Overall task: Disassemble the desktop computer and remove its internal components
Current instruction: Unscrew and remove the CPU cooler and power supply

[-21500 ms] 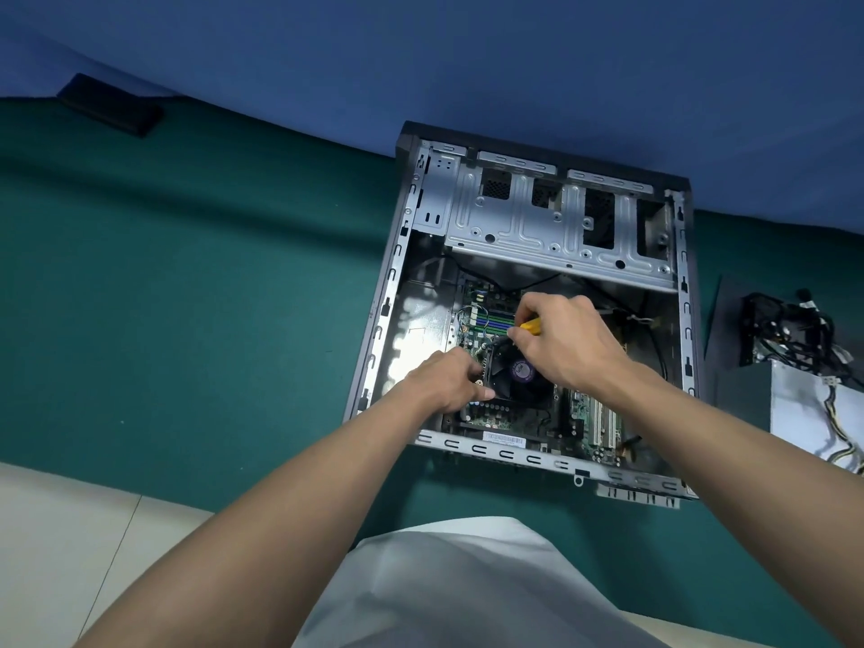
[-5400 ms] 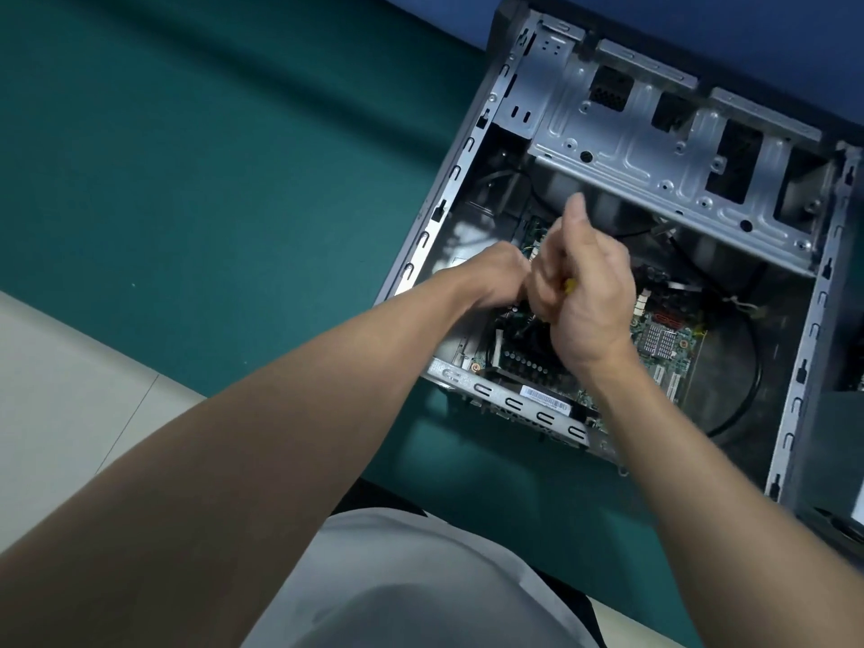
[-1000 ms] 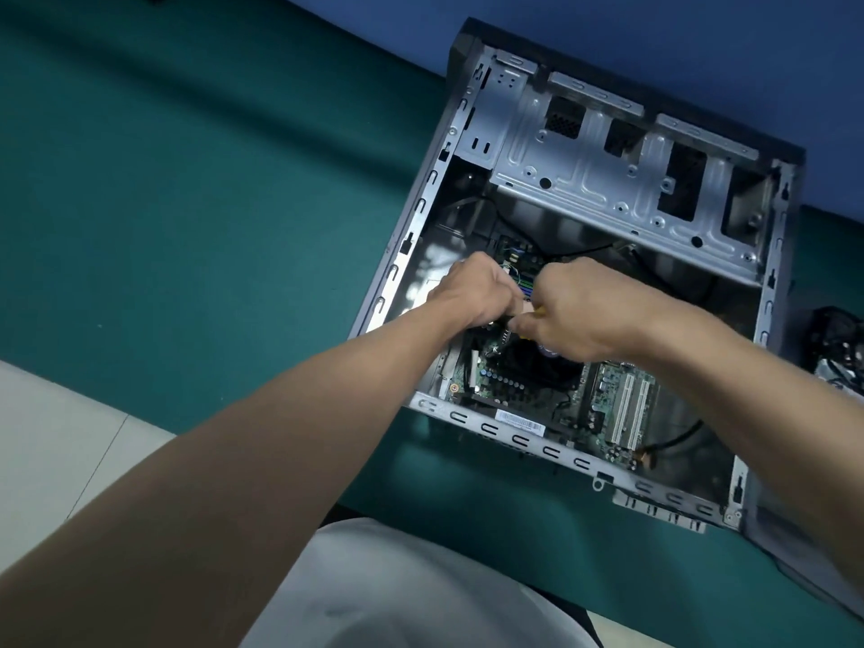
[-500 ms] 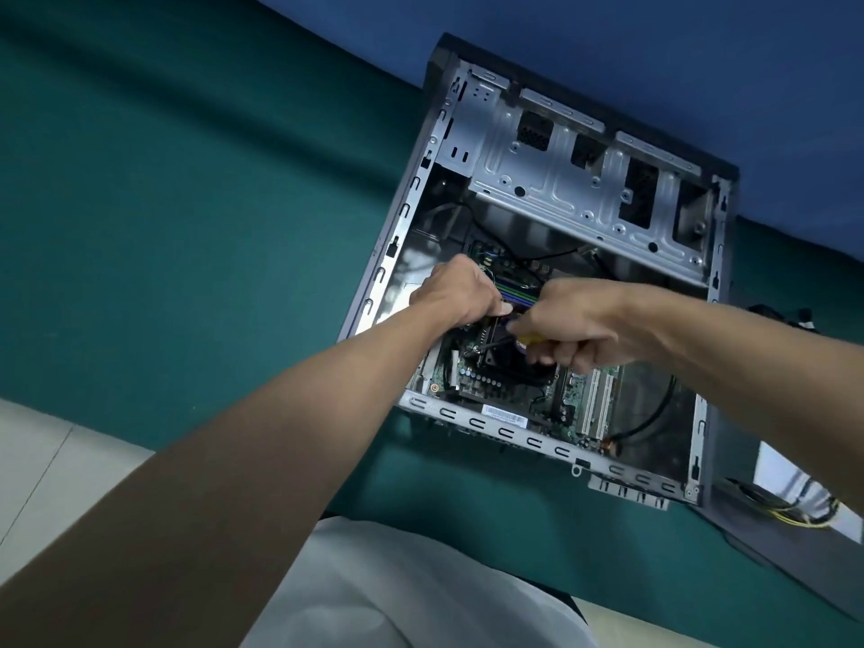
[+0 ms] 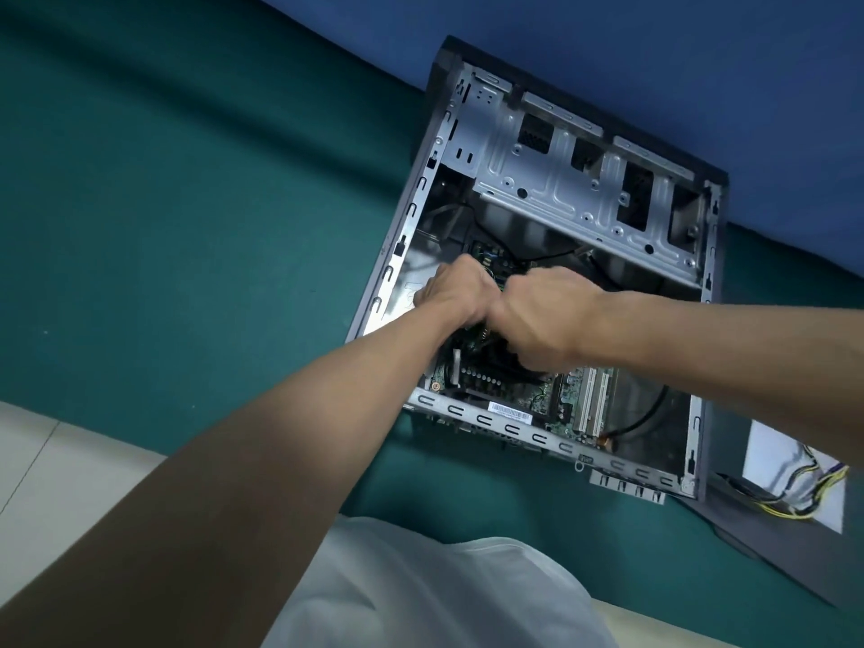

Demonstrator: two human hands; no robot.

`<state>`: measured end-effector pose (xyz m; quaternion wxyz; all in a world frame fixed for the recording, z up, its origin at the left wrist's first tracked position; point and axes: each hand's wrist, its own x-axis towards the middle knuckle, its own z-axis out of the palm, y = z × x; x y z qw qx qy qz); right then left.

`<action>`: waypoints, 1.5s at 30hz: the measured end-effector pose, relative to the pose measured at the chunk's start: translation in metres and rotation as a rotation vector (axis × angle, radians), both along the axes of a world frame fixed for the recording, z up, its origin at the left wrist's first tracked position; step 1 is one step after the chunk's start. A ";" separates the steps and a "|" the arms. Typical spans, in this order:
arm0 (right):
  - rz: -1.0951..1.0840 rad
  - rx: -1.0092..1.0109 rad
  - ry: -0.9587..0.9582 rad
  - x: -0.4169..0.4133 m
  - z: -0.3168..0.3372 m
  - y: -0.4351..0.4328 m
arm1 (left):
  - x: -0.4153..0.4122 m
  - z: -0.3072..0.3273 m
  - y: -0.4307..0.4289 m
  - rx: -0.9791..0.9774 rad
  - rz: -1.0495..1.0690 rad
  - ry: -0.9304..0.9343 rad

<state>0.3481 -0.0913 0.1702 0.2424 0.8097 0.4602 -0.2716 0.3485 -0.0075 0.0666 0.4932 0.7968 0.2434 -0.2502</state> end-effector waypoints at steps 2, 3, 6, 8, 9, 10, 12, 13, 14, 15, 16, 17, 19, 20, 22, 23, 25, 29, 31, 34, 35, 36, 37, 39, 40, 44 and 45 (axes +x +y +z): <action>-0.566 0.121 0.143 0.009 -0.007 -0.002 | 0.000 -0.001 -0.001 0.013 -0.011 -0.012; -0.945 0.153 0.260 0.014 -0.008 -0.005 | 0.000 -0.001 -0.002 0.003 -0.011 -0.010; -1.703 0.019 0.613 0.022 -0.012 -0.016 | 0.001 -0.001 -0.004 -0.026 -0.005 0.006; -1.630 -0.051 0.601 0.022 -0.016 -0.015 | 0.002 -0.003 -0.003 -0.030 0.002 0.011; -1.473 -0.057 0.523 0.021 -0.016 -0.012 | 0.002 -0.003 -0.003 -0.031 0.006 0.010; -1.241 -0.062 0.412 0.019 -0.016 -0.010 | 0.002 -0.003 -0.003 -0.033 0.003 0.013; -0.658 -0.100 0.193 0.015 -0.012 -0.006 | 0.002 -0.002 -0.004 -0.033 -0.008 0.018; -0.362 -0.123 0.103 0.013 -0.009 -0.006 | 0.001 -0.003 -0.004 -0.031 -0.004 0.020; -0.086 -0.130 0.037 0.011 -0.006 -0.006 | 0.001 -0.002 -0.004 -0.033 0.021 0.015; 0.158 -0.133 0.000 0.009 -0.002 -0.005 | 0.000 -0.002 -0.002 -0.038 0.039 0.012; 0.341 -0.136 -0.024 0.008 0.000 -0.004 | -0.001 -0.001 -0.001 -0.044 0.045 0.007; 0.457 -0.148 -0.038 0.009 0.001 -0.003 | -0.001 0.001 0.000 -0.043 0.045 0.010; 0.464 -0.116 -0.055 0.012 0.002 0.000 | -0.001 0.000 0.000 -0.032 0.071 0.018; 0.318 -0.059 -0.033 0.013 0.001 -0.001 | -0.002 0.001 -0.001 -0.029 0.115 0.038; -0.130 0.067 0.029 0.013 -0.008 -0.002 | 0.000 -0.001 -0.003 -0.008 0.112 0.043; -0.405 0.126 0.068 0.013 -0.012 -0.002 | 0.000 -0.001 -0.003 0.008 0.073 0.034; -1.062 0.220 0.235 0.018 -0.016 -0.007 | 0.002 -0.002 -0.004 -0.002 0.023 0.014; -1.685 0.043 0.600 0.014 -0.017 -0.016 | 0.003 -0.003 -0.004 -0.019 0.012 0.011; -1.459 0.019 0.448 0.008 -0.019 -0.010 | 0.003 -0.004 -0.004 -0.031 -0.003 0.013; -0.575 -0.072 0.088 0.001 -0.009 -0.001 | 0.002 -0.002 -0.002 -0.012 -0.006 0.017; -0.245 -0.104 -0.002 -0.002 -0.003 0.003 | 0.002 0.000 -0.001 -0.012 -0.005 0.027; 0.042 -0.110 -0.046 -0.005 0.000 0.005 | 0.001 0.001 0.000 -0.025 0.006 0.039; 0.255 -0.114 -0.058 -0.007 0.003 0.008 | 0.000 0.003 0.001 -0.039 0.024 0.049; 0.412 -0.119 -0.066 -0.009 0.003 0.011 | 0.000 0.005 0.003 -0.068 0.066 0.054; 0.335 -0.091 -0.056 -0.009 0.003 0.012 | 0.000 0.005 0.003 -0.084 0.083 0.056; -0.554 0.175 0.108 0.002 -0.005 0.003 | 0.000 0.005 0.000 -0.052 0.060 0.046; -0.871 0.233 0.183 0.005 -0.006 0.000 | 0.001 0.002 -0.001 -0.051 0.036 0.033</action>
